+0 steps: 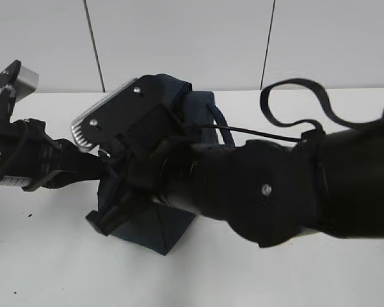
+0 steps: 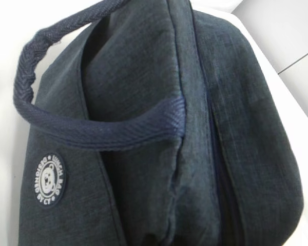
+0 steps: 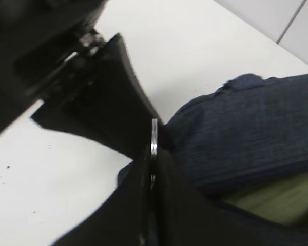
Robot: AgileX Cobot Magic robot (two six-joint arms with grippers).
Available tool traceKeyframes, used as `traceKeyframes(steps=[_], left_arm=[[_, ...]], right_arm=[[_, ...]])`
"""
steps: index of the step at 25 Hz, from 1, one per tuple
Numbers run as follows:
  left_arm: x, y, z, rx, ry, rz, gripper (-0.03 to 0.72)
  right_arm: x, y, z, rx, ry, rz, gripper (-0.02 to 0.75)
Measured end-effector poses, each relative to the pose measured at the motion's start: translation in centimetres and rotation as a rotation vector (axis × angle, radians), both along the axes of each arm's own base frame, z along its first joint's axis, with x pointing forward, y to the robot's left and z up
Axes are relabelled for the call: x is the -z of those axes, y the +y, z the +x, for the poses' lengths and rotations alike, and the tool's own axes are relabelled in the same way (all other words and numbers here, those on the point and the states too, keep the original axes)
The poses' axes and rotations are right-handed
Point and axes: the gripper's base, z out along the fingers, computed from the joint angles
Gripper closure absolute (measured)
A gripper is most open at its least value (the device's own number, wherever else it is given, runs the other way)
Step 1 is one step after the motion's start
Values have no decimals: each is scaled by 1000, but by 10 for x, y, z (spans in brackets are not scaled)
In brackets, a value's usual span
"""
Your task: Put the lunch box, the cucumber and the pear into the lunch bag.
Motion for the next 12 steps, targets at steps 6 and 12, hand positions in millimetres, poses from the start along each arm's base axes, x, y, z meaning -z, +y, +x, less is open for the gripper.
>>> traceKeyframes(steps=[6, 12], left_arm=[[0, 0, 0, -2, 0, -4, 704], [-1, 0, 0, -2, -1, -4, 704]], right_arm=[[-11, -5, 16, 35, -20, 15, 732], [-17, -3, 18, 28, -41, 14, 732]])
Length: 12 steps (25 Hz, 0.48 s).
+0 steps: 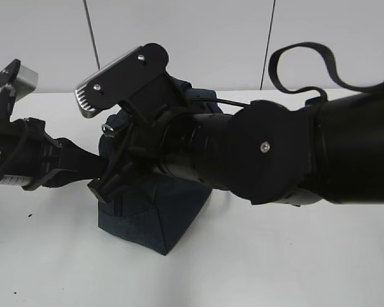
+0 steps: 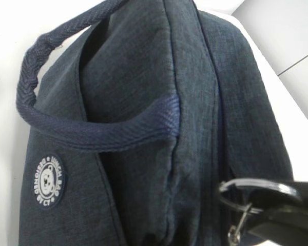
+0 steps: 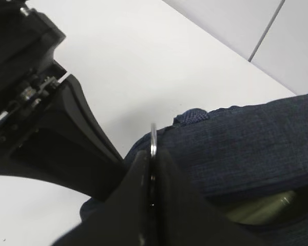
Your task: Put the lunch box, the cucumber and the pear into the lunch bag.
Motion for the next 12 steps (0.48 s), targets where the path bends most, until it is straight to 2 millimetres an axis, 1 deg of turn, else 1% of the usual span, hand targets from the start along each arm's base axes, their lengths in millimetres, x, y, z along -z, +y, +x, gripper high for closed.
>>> traceKeyframes(steps=[5, 12], left_arm=[[0, 0, 0, 0, 0, 0, 704], [0, 0, 0, 3, 1, -1, 705]], right_arm=[[0, -6, 7, 30, 3, 0, 732], [0, -21, 22, 98, 16, 12, 732]])
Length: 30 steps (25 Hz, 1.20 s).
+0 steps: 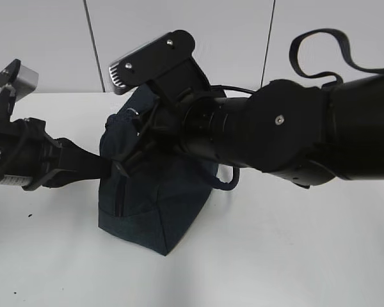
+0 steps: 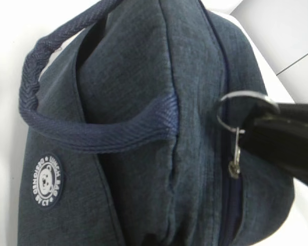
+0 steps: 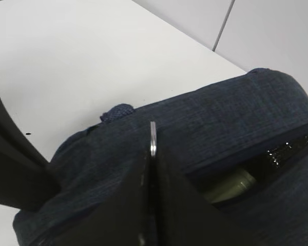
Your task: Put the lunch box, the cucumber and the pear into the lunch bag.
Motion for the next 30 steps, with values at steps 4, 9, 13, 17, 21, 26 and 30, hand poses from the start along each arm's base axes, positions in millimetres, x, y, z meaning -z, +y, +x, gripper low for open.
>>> traceKeyframes(steps=[4, 9, 13, 17, 21, 26, 30], left_arm=[[0, 0, 0, 3, 0, 2, 705], [0, 0, -1, 7, 1, -1, 705], [0, -1, -1, 18, 2, -2, 706], [0, -1, -2, 23, 2, 1, 706], [0, -1, -2, 25, 2, 3, 706], [0, -1, -2, 26, 1, 6, 706], [1, 0, -1, 23, -1, 11, 706]], right_arm=[[-1, -6, 6, 24, -6, 2, 732], [-13, -16, 22, 68, -39, 20, 732], [-17, -25, 40, 110, -52, 27, 732], [-12, -30, 63, 135, -28, 25, 732], [-12, -38, 91, 144, 21, 41, 732], [-10, -57, 128, 186, 78, 83, 732], [-12, -67, 146, 184, 106, 103, 732]])
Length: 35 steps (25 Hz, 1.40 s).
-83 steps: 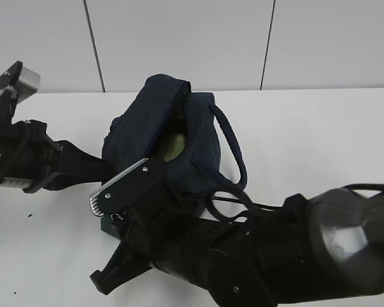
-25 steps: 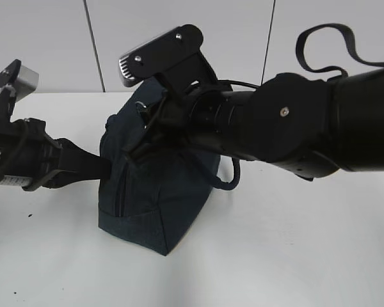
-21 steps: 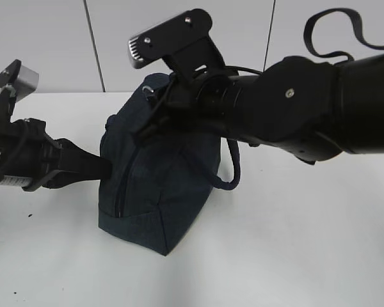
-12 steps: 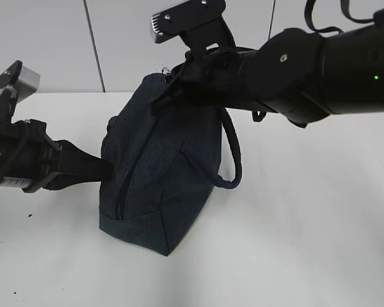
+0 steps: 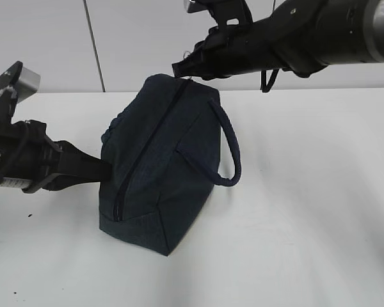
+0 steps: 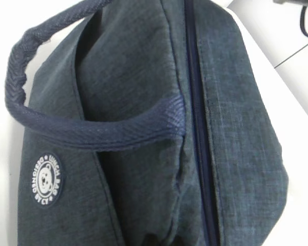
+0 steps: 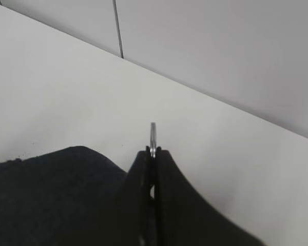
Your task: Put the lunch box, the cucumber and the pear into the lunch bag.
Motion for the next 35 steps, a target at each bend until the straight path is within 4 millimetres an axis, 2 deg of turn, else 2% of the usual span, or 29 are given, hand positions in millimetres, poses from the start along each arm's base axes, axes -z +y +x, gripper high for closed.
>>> traceKeyframes(steps=[8, 10, 13, 15, 17, 20, 23, 26, 28, 30, 35], left_arm=[[0, 0, 0, -2, -1, 1, 688], [0, 0, 0, -1, 1, 1, 614], [-1, 1, 0, -4, -2, 2, 403], [-6, 5, 0, -22, -19, -3, 314], [-18, 13, -1, -61, -59, -21, 295], [-42, 24, 2, -121, -139, -44, 307], [-74, 25, 17, -136, -187, -43, 316], [-102, 22, 45, -147, -210, -62, 316], [-108, 18, 67, -136, -181, -84, 316], [-106, 11, 85, -88, -133, -107, 316], [-73, -12, 115, -10, -6, -113, 332]], right_arm=[[8, -10, 9, 4, 59, 26, 732], [8, -10, 9, -1, 62, 26, 732], [8, -10, 8, -3, 63, 27, 732], [8, -10, 8, -4, 65, 27, 732], [8, -9, 8, -7, 68, 27, 732], [9, -9, 8, -12, 72, 27, 732], [9, -9, 7, -17, 77, 27, 732], [9, -9, 7, -17, 77, 27, 732], [9, -9, 7, -20, 79, 28, 732], [9, -9, 7, -19, 80, 29, 732], [9, -8, 7, -21, 80, 30, 732]])
